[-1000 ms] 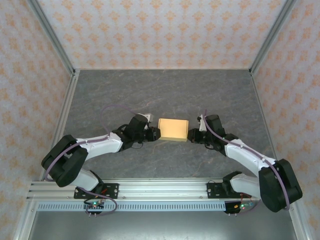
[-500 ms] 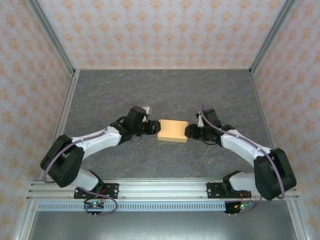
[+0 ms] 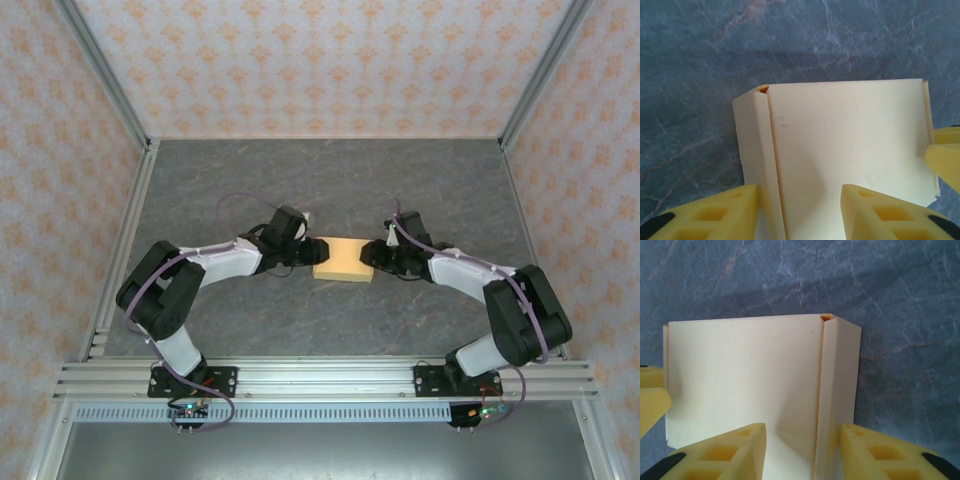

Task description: Fold the paper box

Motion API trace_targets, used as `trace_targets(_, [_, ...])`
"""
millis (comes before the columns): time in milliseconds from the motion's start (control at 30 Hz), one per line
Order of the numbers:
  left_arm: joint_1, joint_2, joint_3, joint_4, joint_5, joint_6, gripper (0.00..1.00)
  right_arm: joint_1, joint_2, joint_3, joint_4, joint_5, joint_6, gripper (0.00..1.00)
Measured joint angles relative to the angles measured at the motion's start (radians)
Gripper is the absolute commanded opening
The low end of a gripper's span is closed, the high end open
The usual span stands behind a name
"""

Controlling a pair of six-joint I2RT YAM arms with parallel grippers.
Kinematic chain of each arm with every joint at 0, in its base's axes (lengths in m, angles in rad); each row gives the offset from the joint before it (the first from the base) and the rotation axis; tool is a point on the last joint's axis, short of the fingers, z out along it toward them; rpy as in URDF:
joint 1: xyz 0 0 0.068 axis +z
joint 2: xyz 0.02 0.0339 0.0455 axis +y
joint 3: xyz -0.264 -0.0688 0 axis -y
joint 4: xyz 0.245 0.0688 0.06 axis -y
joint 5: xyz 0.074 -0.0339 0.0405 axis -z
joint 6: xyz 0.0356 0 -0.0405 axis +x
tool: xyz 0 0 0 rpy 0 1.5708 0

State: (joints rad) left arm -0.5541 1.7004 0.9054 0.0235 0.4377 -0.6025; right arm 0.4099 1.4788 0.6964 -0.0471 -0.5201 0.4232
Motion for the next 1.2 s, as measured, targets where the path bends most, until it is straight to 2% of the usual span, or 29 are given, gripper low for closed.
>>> trace_targets(233, [0.074, 0.056, 0.084, -0.017, -0.002, 0.016, 0.47, 0.000, 0.119, 0.123, 0.025, 0.004, 0.008, 0.40])
trace_targets(433, [0.118, 0.113, 0.141, -0.041, -0.008, 0.035, 0.51, -0.001, 0.183, 0.241, -0.008, 0.039, -0.016, 0.45])
trace_targets(633, [0.131, 0.088, 0.139, -0.098, -0.071, 0.092, 0.57, -0.001, 0.156, 0.332, -0.139, 0.167, -0.109, 0.50])
trace_targets(700, [0.135, 0.028, 0.113, -0.111, -0.126, 0.118, 0.60, -0.001, 0.101, 0.334, -0.191, 0.243, -0.151, 0.55])
trace_targets(833, [0.136, -0.233, 0.010, -0.121, -0.325, 0.196, 0.68, -0.003, -0.076, 0.327, -0.252, 0.460, -0.243, 0.67])
trace_targets(900, [0.137, -0.369, -0.036, -0.108, -0.446, 0.243, 0.80, -0.012, -0.161, 0.309, -0.245, 0.581, -0.283, 0.72])
trace_targets(967, [0.140, -0.481, -0.081, -0.082, -0.584, 0.285, 0.99, -0.034, -0.229, 0.272, -0.216, 0.703, -0.322, 0.75])
trace_targets(1067, [0.171, -0.571, -0.147, -0.047, -0.750, 0.318, 1.00, -0.089, -0.265, 0.181, -0.141, 0.843, -0.360, 0.82])
trace_targets(1200, [0.280, -0.563, -0.181, -0.049, -0.841, 0.344, 1.00, -0.164, -0.266, 0.024, -0.045, 0.938, -0.387, 1.00])
